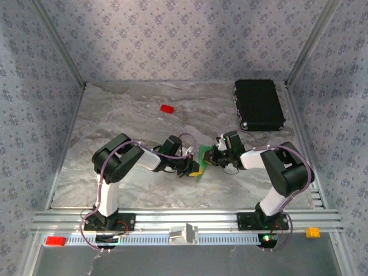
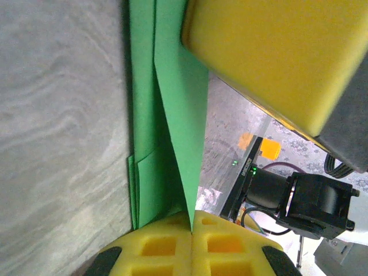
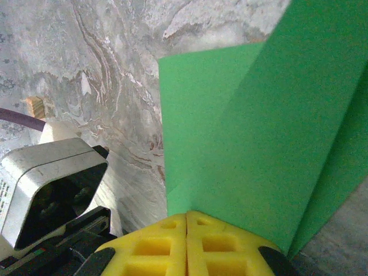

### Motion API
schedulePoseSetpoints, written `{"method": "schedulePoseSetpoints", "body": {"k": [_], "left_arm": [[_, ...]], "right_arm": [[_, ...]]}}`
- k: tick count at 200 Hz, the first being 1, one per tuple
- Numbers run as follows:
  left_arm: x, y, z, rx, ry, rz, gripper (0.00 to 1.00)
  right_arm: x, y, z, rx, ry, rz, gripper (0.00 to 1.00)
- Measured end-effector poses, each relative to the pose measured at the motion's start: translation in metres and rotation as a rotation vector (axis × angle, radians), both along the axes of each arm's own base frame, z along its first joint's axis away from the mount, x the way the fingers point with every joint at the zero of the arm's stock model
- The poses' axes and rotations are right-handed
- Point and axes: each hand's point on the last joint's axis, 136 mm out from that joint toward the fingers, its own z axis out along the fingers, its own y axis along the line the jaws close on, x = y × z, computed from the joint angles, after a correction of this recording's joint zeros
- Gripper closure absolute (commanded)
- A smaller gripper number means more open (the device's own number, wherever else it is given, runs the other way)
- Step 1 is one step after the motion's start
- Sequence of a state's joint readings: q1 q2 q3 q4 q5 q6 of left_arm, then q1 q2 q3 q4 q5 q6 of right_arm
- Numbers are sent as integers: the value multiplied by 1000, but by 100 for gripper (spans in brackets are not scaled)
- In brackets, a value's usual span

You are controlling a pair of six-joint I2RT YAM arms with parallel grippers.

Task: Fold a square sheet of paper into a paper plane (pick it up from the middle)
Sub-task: Fold the wing for the fifth time at the center of the table.

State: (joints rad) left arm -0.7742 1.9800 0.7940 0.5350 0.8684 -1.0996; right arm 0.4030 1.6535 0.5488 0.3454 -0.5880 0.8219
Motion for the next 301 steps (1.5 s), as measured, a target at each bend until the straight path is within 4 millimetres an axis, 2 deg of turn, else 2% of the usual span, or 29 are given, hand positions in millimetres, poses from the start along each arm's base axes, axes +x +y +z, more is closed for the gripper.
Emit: {"method": "schedulePoseSetpoints", "body": {"k": [25, 54, 77, 108, 152, 210, 253, 267, 301], "left_arm": [[0, 0, 0, 0, 2, 1, 100], [0, 0, 0, -1, 0, 1, 89], [0, 0, 2, -1, -18, -10, 85], [-3, 0, 2, 29, -56, -41, 86], [-5, 2, -3, 69, -104, -67, 95], [-8, 6, -2, 95, -140, -88, 87], [-10, 10, -5, 118, -149, -99, 100], [-11, 9, -6, 119, -149, -101, 100], [-12, 10, -5, 119, -158, -105, 88]], "right_arm": [[0, 0, -1, 4, 2, 4, 92], [0, -1, -2, 5, 4, 4, 92], [0, -1, -2, 5, 5, 4, 92], [0, -1, -2, 4, 5, 4, 92], [0, -1, -2, 4, 6, 3, 92], [0, -1, -3, 4, 7, 4, 93], [0, 0, -3, 5, 6, 4, 93], [0, 0, -3, 5, 6, 5, 93], [1, 0, -3, 7, 6, 6, 93]]}}
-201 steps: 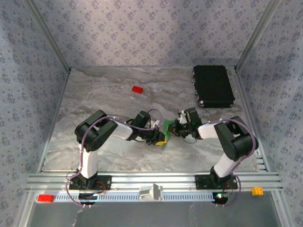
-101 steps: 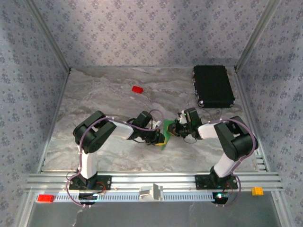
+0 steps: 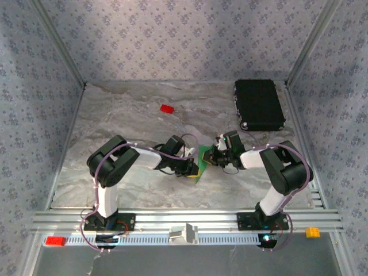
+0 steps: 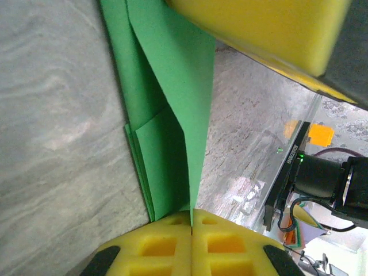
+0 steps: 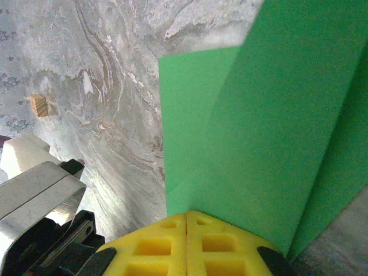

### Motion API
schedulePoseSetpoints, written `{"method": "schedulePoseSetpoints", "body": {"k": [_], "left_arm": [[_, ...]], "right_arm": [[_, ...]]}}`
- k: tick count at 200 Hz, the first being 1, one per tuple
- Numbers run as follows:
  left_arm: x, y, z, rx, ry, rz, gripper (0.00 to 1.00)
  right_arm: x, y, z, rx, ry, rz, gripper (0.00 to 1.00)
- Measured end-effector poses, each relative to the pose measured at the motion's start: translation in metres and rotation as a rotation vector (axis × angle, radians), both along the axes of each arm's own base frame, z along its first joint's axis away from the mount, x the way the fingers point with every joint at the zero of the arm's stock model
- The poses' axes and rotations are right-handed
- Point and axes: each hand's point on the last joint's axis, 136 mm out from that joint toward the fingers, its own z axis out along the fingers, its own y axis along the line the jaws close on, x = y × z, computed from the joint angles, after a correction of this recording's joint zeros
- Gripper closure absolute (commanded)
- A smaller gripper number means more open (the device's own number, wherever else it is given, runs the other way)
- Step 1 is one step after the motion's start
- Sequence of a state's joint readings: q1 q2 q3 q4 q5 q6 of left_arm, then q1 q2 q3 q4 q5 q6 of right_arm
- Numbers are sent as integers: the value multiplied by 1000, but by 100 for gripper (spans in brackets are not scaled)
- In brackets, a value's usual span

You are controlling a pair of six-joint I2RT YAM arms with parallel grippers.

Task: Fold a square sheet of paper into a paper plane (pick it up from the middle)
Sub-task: Fold the wing for the fifth time at the center of the table.

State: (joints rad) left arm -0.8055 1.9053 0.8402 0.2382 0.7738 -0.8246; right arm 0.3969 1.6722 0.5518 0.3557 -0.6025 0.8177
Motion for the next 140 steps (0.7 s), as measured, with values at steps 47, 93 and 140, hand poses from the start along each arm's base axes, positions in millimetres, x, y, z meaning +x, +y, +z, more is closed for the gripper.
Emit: {"method": "schedulePoseSetpoints", "body": {"k": [47, 93, 140], "left_arm": [[-8, 9, -1, 19, -2, -8, 100], [-11, 10, -2, 23, -13, -21, 90], [-20, 14, 0, 36, -5, -47, 96]], "right_arm": [[0, 0, 0, 0, 1, 1, 93], [-1, 1, 0, -2, 2, 3, 93], [0, 1, 0, -4, 3, 3, 93]]}}
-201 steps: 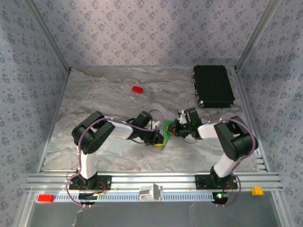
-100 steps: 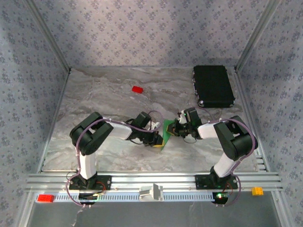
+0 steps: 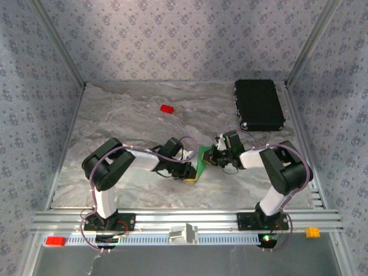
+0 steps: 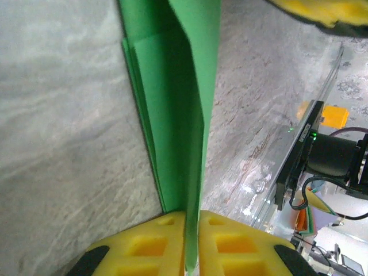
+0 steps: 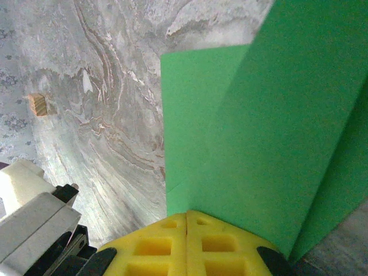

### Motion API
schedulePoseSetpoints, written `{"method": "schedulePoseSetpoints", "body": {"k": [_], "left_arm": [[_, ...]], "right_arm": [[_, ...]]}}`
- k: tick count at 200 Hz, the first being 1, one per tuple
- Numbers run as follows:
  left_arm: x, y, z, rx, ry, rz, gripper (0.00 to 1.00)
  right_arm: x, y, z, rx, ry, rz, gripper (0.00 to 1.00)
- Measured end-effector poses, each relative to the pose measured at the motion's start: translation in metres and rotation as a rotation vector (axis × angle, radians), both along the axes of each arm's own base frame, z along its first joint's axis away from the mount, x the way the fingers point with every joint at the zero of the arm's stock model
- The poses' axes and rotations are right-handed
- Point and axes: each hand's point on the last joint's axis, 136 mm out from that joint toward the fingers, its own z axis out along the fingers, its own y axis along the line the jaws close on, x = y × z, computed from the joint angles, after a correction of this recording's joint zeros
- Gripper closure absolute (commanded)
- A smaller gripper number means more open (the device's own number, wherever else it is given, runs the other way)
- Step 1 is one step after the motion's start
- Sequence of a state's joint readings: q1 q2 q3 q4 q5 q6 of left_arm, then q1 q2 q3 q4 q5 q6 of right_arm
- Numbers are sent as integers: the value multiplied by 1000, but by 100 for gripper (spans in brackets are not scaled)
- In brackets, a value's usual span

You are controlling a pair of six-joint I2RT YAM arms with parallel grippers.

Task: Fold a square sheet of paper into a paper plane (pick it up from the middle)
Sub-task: Fold the wing for the fifth time at the center of the table.

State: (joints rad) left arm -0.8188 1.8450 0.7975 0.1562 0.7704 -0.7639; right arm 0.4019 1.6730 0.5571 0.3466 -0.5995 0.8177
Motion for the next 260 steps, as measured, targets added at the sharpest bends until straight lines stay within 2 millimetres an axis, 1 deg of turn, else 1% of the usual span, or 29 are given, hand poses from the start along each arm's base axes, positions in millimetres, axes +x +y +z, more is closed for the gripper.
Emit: {"method": "schedulePoseSetpoints", "body": {"k": [7, 43, 58, 65, 76, 98, 116, 137, 162, 175, 189, 215, 235, 260], "left_arm": [[-2, 2, -2, 7, 0, -4, 100], [-3, 2, -2, 9, -4, -9, 100], [-3, 2, -2, 9, -5, -9, 95], [-4, 2, -3, 10, -6, -10, 91], [-4, 2, -1, 9, -11, -10, 90], [-13, 7, 0, 32, 0, -19, 86], [-22, 16, 2, 73, 9, -18, 81], [-25, 25, 13, 102, -20, -2, 79], [-15, 27, 36, 78, -94, 34, 82], [-8, 24, 45, 64, -116, 50, 84], [0, 17, 53, 50, -134, 59, 87], [18, -4, 63, 18, -149, 64, 90], [27, -19, 62, -3, -142, 62, 92], [31, -28, 49, 4, -110, 58, 95]], "right_arm": [[0, 0, 0, 0, 1, 0, 93], [0, 0, 0, -1, 4, 1, 93], [0, 0, 0, -1, 4, 1, 93], [0, 0, 0, -1, 4, 1, 93], [0, 0, 0, -2, 3, 1, 93], [0, 0, 0, -2, 4, 0, 93], [0, 0, 0, -2, 4, 1, 93], [0, 0, 0, -2, 4, 0, 93], [0, 1, 0, -2, 4, 1, 93], [0, 1, 0, -2, 3, 1, 93], [0, 1, 0, -2, 3, 1, 93], [0, 1, 0, -2, 4, 1, 93], [0, 0, 0, -4, 4, 0, 93], [0, 1, 0, -5, 3, 0, 93]]}}
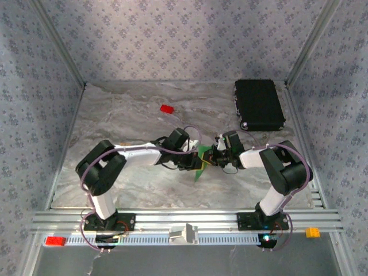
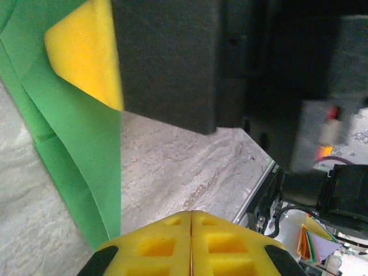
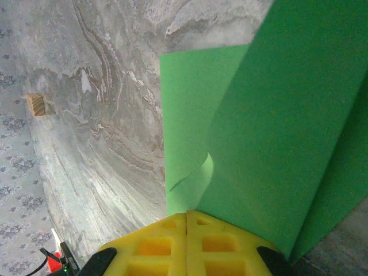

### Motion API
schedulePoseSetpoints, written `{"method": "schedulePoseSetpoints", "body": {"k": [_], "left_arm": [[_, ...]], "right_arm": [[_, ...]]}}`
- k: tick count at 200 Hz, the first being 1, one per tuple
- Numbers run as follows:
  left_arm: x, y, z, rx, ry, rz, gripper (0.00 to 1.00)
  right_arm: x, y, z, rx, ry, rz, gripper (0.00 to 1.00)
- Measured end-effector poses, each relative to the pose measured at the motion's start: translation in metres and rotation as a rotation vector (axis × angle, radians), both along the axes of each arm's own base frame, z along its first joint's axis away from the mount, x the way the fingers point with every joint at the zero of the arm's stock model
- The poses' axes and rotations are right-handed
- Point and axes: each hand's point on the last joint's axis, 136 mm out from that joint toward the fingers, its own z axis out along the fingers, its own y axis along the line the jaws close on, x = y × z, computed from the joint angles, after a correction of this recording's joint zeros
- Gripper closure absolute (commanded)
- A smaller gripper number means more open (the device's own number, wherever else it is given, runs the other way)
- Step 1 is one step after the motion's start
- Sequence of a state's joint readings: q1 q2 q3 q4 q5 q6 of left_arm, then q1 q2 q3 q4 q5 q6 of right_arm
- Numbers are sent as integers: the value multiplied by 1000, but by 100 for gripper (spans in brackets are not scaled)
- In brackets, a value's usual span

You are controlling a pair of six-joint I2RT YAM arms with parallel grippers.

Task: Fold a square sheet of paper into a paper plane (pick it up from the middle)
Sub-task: Fold the wing for the fifth time at the center of the table.

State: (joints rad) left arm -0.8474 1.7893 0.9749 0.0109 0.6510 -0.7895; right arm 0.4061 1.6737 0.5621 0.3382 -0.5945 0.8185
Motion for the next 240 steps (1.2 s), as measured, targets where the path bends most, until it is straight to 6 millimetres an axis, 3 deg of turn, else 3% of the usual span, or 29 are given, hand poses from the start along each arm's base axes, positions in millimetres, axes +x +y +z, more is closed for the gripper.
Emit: {"method": "schedulePoseSetpoints", "body": {"k": [20, 45, 100, 192, 240], "left_arm": [[0, -5, -10, 12, 23, -6, 100], [1, -13, -17, 21, 33, -12, 100], [6, -19, -16, 15, 17, -16, 100], [-2, -2, -50, 110, 28, -24, 100], [-7, 4, -50, 91, -8, -23, 100]], "right_arm": [[0, 0, 0, 0, -1, 0, 93], [0, 0, 0, -2, -2, 0, 93], [0, 0, 0, -2, -3, 0, 93], [0, 0, 0, -3, -3, -1, 93], [0, 0, 0, -4, -3, 0, 94]]}}
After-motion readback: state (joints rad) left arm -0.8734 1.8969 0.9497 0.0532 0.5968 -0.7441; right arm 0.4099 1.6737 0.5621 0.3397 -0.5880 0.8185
